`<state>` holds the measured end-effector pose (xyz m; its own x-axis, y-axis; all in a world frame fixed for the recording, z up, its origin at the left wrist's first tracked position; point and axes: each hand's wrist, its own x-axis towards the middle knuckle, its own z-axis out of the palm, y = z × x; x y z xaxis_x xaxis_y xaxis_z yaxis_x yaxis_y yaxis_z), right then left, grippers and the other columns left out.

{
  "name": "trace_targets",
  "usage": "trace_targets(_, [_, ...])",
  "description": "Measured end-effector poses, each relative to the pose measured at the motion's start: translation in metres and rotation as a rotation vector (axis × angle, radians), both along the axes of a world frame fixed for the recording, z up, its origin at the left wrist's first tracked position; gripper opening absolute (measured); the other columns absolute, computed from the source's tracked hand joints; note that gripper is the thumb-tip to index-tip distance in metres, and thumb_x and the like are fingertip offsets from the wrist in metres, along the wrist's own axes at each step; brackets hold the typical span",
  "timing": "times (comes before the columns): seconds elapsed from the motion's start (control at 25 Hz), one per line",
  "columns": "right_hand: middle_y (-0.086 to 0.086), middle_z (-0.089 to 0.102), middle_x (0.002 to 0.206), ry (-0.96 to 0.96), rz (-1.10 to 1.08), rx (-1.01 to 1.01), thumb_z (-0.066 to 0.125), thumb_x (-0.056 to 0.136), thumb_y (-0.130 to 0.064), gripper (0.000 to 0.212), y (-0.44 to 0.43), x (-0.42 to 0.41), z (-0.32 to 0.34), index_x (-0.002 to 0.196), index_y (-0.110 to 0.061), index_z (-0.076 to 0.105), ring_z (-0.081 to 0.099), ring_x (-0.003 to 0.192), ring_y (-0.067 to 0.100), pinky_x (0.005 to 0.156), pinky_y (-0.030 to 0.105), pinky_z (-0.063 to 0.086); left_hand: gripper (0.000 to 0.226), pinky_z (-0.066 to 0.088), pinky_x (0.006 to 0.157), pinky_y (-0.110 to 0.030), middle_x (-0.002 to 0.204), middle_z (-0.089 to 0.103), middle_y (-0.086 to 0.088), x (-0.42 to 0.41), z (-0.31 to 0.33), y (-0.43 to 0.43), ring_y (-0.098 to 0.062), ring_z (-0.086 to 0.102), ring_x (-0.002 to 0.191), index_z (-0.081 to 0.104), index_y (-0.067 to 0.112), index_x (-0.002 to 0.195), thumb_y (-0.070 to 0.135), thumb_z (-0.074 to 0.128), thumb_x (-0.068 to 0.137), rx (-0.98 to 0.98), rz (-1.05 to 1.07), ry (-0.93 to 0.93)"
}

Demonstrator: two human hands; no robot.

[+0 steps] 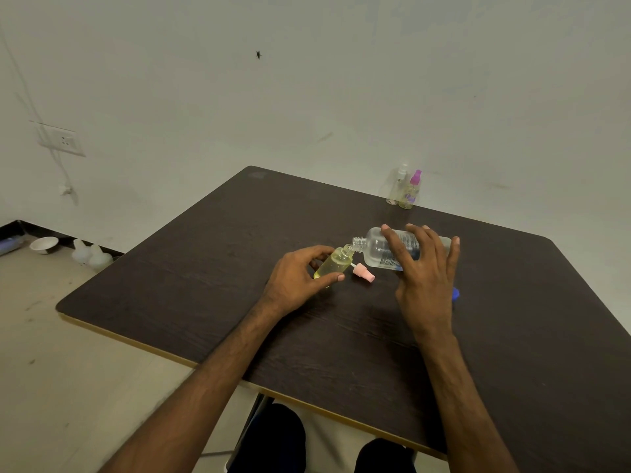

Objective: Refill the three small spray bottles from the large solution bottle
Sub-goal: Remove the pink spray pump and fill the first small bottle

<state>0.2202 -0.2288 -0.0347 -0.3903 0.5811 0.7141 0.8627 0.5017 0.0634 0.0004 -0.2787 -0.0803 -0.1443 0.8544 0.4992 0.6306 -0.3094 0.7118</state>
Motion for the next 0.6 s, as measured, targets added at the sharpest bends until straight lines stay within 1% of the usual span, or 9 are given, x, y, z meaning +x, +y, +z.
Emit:
trace_targets(0.36, [0.015, 0.044, 0.142, 0.010, 0.009, 0.010, 0.074, 0.065, 0.015, 0.099, -0.0001, -0.0002, 0.0003, 0.147, -0.030, 0.043, 0.031, 0.138, 0.030, 0.120, 0.042, -0.014, 0.055, 0.060, 0.076, -0.028, 0.110, 0.070, 0.014, -0.0007, -0.0010, 0.0010, -0.001, 0.065, 0.094, 0.065, 0.028, 0.126, 0.049, 0.079, 0.077, -0.009, 0.010, 0.012])
trace_targets(0.6, [0.015, 0.044, 0.142, 0.015, 0.019, 0.026, 0.074, 0.064, 0.015, 0.100, 0.0016, -0.0002, -0.0011, 0.147, -0.030, 0.042, 0.032, 0.138, 0.031, 0.120, 0.042, -0.014, 0.056, 0.059, 0.078, -0.029, 0.109, 0.070, 0.014, -0.0005, -0.0002, 0.0007, -0.002, 0.065, 0.094, 0.064, 0.028, 0.126, 0.049, 0.079, 0.077, -0.015, 0.010, 0.011])
